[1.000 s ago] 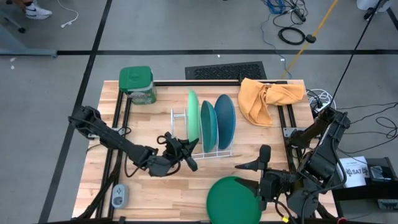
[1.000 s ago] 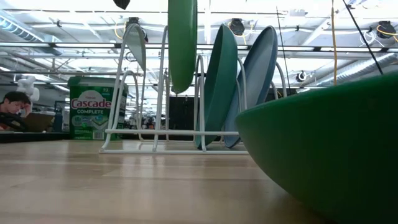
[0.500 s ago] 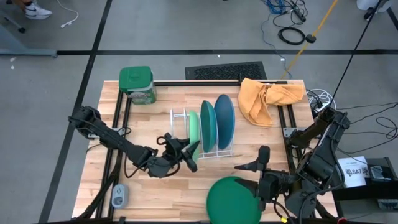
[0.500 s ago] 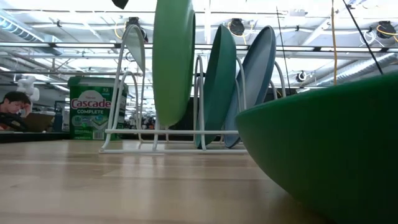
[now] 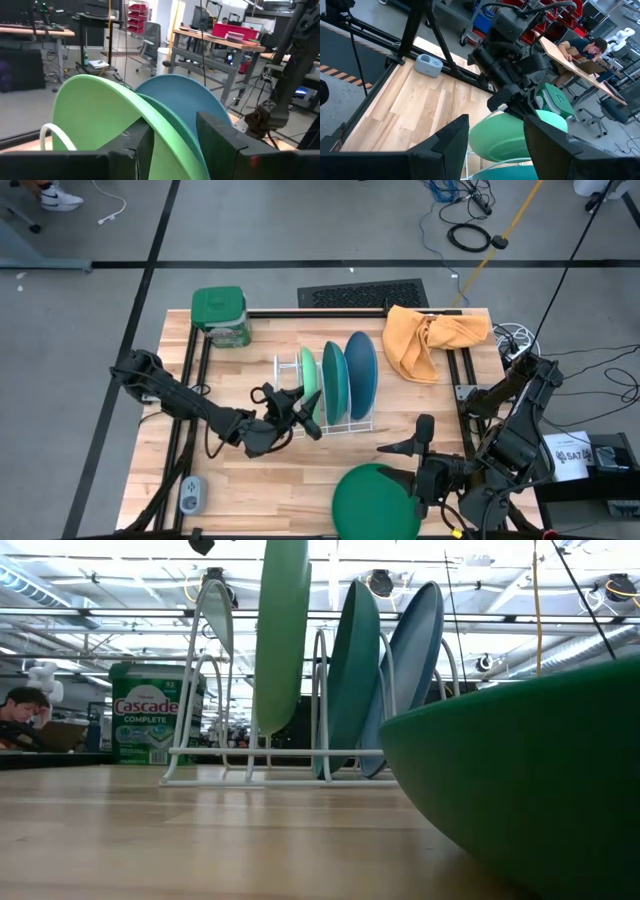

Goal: Sort dishes
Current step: Put the light green plate into the dish rack

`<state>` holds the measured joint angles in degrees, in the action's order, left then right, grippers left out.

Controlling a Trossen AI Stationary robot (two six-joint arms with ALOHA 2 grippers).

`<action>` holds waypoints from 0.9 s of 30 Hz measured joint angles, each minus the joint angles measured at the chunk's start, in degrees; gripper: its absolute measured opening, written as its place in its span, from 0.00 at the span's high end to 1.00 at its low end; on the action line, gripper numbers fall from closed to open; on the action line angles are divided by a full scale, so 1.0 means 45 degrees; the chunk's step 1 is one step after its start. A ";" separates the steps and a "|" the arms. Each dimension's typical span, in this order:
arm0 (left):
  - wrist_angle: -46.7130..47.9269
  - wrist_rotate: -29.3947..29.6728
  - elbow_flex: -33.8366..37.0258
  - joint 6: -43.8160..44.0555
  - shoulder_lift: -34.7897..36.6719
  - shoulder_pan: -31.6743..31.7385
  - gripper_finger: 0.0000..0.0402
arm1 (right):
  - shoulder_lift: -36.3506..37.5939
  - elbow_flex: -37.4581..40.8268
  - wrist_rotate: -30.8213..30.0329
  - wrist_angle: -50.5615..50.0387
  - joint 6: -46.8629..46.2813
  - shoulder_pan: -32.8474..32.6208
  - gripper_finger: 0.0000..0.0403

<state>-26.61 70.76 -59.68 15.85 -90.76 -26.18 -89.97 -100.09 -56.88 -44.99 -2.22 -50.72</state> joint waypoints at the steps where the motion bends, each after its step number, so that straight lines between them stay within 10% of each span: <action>1: 0.0000 -0.0219 0.0000 -0.0033 0.0000 0.0069 0.64 | 0.0000 -0.0001 0.0000 0.0000 0.0000 -0.0002 0.55; 27: 0.0024 -0.0738 0.0000 -0.0981 0.0005 0.0910 0.55 | 0.0010 0.0009 0.0039 0.0010 -0.0015 -0.0004 0.55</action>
<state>-26.50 67.43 -59.68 11.44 -90.74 -22.09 -89.93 -100.05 -56.71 -44.95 -2.28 -50.74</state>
